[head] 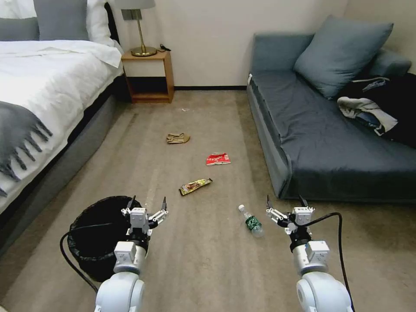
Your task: Pick up the trash bin, then pick up the garbage on the floor and place it into the trash bin.
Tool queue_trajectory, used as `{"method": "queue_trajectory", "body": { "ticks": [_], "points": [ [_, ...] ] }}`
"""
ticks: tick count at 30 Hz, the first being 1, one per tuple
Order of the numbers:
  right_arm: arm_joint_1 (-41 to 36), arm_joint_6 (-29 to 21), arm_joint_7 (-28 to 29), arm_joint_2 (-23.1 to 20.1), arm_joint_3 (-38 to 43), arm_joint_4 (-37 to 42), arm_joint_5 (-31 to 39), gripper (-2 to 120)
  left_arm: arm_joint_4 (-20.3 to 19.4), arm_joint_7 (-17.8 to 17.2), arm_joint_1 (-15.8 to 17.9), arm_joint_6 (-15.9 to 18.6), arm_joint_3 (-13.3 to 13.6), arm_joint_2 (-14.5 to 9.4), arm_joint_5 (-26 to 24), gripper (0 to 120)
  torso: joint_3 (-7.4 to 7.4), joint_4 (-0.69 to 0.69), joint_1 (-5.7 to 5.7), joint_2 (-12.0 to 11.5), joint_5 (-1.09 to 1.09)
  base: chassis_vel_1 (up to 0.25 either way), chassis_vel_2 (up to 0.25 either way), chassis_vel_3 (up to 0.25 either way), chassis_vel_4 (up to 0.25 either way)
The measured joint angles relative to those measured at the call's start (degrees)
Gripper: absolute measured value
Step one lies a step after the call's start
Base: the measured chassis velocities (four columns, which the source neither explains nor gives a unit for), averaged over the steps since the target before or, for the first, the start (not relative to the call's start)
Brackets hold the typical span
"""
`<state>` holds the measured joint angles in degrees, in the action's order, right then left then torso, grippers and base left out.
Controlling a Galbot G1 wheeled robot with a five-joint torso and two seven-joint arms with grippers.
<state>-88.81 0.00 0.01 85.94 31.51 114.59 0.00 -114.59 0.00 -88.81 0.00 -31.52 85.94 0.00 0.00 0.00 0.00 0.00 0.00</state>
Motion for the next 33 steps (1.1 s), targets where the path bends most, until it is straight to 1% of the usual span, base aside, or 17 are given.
{"method": "queue_trajectory", "body": {
  "ticks": [23, 25, 26, 27, 30, 31, 32, 33],
  "points": [
    [-0.1, 0.3, 0.1, 0.1, -0.1, 0.0, 0.0, 100, 0.0, 0.0, 0.0, 0.0, 0.0, 0.0, 0.0, 100, 0.0, 0.0, 0.0, 0.0, 0.0, 0.0, 0.0, 0.0, 0.0],
    [-0.4, 0.7, 0.4, 0.1, -0.2, 0.0, -0.2, 100, 0.0, 0.0, -0.5, -0.5, -0.9, 0.1, -1.1, 100, 0.0, -0.03, 0.0, 0.0, -0.01, 0.0, 0.0, 0.0, 0.0],
    [-1.1, 2.1, 1.2, 0.4, -0.7, 0.0, -0.6, 100, -0.2, -0.4, -1.6, -1.6, -2.8, 0.3, -3.3, 100, 0.0, 0.0, 0.0, 0.0, -0.02, 0.0, 0.0, 0.0, 0.0],
    [-1.1, 2.1, 1.2, 0.4, -0.7, 0.0, -0.6, 100, -0.2, -0.4, -1.6, -1.6, -2.8, 0.3, -3.3, 100, 0.0, 0.0, 0.0, 0.0, -0.02, 0.0, 0.0, 0.0, 0.0],
    [-4.9, 7.7, 4.5, 1.8, -3.4, -0.5, -2.7, 100, -1.1, -1.3, -4.2, -4.6, -7.5, 0.9, -9.1, 100, 0.0, 0.0, 0.0, 0.0, 0.01, 0.0, 0.0, 0.0, 0.0],
    [-6.5, 10.4, 6.1, 2.4, -4.6, -0.7, -3.6, 100, -1.5, -1.8, -5.4, -5.9, -9.6, 1.2, -11.7, 100, 0.0, 0.0, 0.0, 0.0, -0.02, 0.0, 0.0, 0.0, 0.0],
    [-6.5, 10.4, 6.1, 2.4, -4.6, -0.7, -3.6, 100, -1.5, -1.8, -5.4, -5.9, -9.6, 1.2, -11.7, 100, 0.0, 0.0, 0.0, 0.0, -0.02, 0.0, 0.0, 0.0, 0.0],
    [-8.3, 13.0, 7.6, 3.0, -5.8, -0.9, -4.5, 100, -1.9, -2.2, -6.6, -7.2, -11.8, 1.4, -14.3, 100, 0.0, -0.01, 0.0, 0.0, 0.0, 0.0, 0.0, 0.0, 0.0]
  ]
}}
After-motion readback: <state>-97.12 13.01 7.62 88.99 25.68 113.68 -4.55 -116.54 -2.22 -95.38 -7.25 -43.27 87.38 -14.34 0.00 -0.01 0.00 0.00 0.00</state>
